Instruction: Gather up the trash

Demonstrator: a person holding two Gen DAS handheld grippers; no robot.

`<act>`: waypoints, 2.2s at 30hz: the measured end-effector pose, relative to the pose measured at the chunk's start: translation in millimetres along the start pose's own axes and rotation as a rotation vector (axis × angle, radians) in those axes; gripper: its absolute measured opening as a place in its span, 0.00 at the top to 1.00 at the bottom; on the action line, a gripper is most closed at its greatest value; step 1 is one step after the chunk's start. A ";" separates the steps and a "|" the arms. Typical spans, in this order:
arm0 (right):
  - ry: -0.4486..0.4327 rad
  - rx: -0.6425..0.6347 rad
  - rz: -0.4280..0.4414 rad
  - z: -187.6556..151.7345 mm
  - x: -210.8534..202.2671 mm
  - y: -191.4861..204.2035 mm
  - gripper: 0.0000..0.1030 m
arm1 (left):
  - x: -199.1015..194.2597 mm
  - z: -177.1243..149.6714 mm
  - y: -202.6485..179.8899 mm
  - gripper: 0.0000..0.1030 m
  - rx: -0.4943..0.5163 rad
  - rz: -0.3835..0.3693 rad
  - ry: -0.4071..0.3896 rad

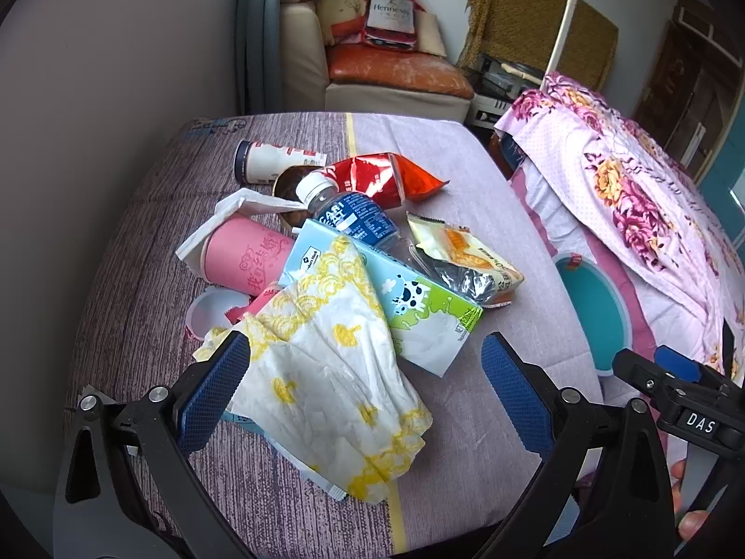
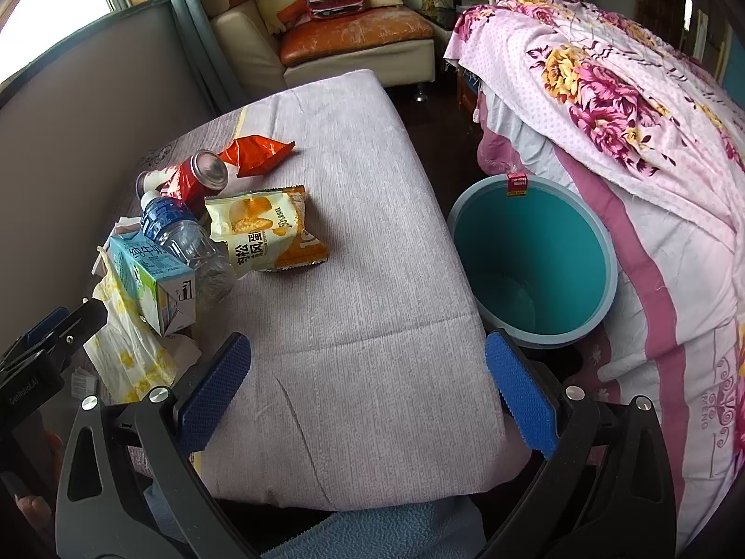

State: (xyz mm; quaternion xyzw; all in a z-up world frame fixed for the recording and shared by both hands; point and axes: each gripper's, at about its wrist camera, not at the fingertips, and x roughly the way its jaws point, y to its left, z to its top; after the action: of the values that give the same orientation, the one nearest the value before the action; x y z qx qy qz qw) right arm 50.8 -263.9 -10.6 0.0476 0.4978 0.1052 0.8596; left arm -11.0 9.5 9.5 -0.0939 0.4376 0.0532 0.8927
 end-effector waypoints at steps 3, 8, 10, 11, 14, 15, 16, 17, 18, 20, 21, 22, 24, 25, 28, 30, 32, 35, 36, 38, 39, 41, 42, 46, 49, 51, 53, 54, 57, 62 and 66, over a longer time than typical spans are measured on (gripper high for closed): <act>0.004 -0.003 0.000 -0.1 1.5 1.6 0.06 | 1.4 0.6 -1.4 0.04 0.001 0.005 0.005; 0.014 -0.004 -0.001 0.2 4.9 2.2 0.06 | 1.4 0.3 -2.0 0.04 0.002 0.006 0.004; 0.019 -0.001 -0.001 0.2 6.4 1.0 0.06 | 2.5 -0.1 -2.4 0.04 0.004 0.010 0.005; 0.021 0.001 -0.002 0.4 7.4 0.6 0.06 | 3.0 -0.6 -3.8 0.04 0.007 0.019 0.003; 0.029 0.007 -0.003 1.4 10.5 -0.5 0.06 | 1.5 -0.9 -6.9 0.04 0.028 0.047 -0.016; 0.031 0.009 -0.003 1.8 11.5 -0.7 0.06 | 0.6 -1.0 -7.8 0.04 0.034 0.050 -0.023; 0.035 0.010 -0.003 2.0 12.3 -0.6 0.06 | 0.9 -0.9 -8.1 0.04 0.035 0.050 -0.025; 0.038 0.010 -0.001 2.3 12.7 -0.5 0.06 | 1.3 -1.0 -8.3 0.04 0.036 0.049 -0.026; 0.040 0.009 0.002 2.6 12.8 0.0 0.06 | 1.7 -0.8 -8.1 0.04 0.036 0.049 -0.026; 0.038 0.003 0.006 2.9 11.9 1.7 0.06 | 1.7 -0.8 -8.2 0.04 0.035 0.048 -0.024; 0.037 0.000 0.007 3.0 11.5 2.5 0.06 | 1.6 -1.0 -8.4 0.04 0.035 0.047 -0.024; 0.036 -0.004 0.007 2.9 11.1 3.5 0.06 | 2.4 -1.0 -8.4 0.04 0.034 0.043 -0.021; 0.035 -0.007 0.007 3.3 10.9 4.1 0.06 | 4.7 -1.2 -8.4 0.04 0.031 0.038 -0.014; 0.035 -0.008 0.006 3.3 11.2 4.5 0.06 | 6.0 -1.1 -8.0 0.04 0.030 0.038 -0.010; 0.042 -0.007 0.008 3.0 13.5 5.2 0.06 | 8.5 -1.3 -5.5 0.04 0.024 0.034 -0.004; 0.049 -0.007 0.007 2.4 15.9 5.9 0.06 | 9.3 -1.4 -4.5 0.04 0.020 0.030 -0.002; 0.057 -0.005 0.010 1.7 17.8 5.8 0.06 | 9.4 -1.6 -4.7 0.04 0.022 0.030 -0.002; 0.060 -0.007 0.008 0.8 19.9 6.5 0.06 | 10.7 -2.8 -4.4 0.04 0.022 0.028 0.002; 0.063 -0.008 0.009 0.6 20.7 6.9 0.06 | 11.5 -3.3 -4.3 0.04 0.022 0.026 0.005; 0.067 -0.010 0.008 -0.1 22.3 7.8 0.06 | 12.5 -4.6 -3.9 0.04 0.021 0.020 0.008; 0.069 -0.010 0.008 -0.6 22.9 8.3 0.06 | 13.0 -5.1 -3.9 0.04 0.020 0.017 0.011; 0.073 -0.011 0.011 -1.4 24.1 9.2 0.06 | 14.0 -6.5 -4.0 0.04 0.020 0.013 0.016; 0.074 -0.012 0.012 -2.0 24.5 9.7 0.06 | 14.2 -6.5 -4.4 0.04 0.020 0.013 0.018; 0.080 -0.014 0.017 -2.4 25.2 11.2 0.06 | 14.4 -7.5 -4.6 0.04 0.019 0.015 0.021; 0.075 -0.013 0.020 -2.9 23.8 10.7 0.06 | 10.4 -6.7 1.0 0.04 0.014 0.023 0.014; 0.074 -0.009 0.021 -3.2 23.9 9.3 0.06 | 8.1 -5.9 8.2 0.04 0.008 0.037 0.013; 0.077 -0.002 0.022 -3.2 25.6 7.8 0.06 | 6.2 -8.1 18.8 0.04 -0.010 0.056 0.021; 0.082 0.002 0.026 -3.2 26.9 7.1 0.06 | 6.1 -8.8 23.9 0.04 -0.020 0.062 0.028; 0.089 0.007 0.042 -4.5 30.3 6.9 0.06 | 11.4 -15.2 41.2 0.04 -0.072 0.070 0.070; 0.106 0.002 0.064 -7.3 37.2 9.7 0.06 | 28.8 -21.1 44.3 0.04 -0.105 0.026 0.155; 0.110 0.000 0.076 -9.2 40.3 9.0 0.06 | 37.4 -21.8 34.8 0.04 -0.089 0.031 0.179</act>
State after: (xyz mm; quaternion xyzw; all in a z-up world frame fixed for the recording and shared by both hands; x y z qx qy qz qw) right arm 61.1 -246.2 -47.6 0.0605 0.5423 0.1401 0.8262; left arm -11.1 39.3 -37.4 -0.1310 0.5142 0.0775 0.8440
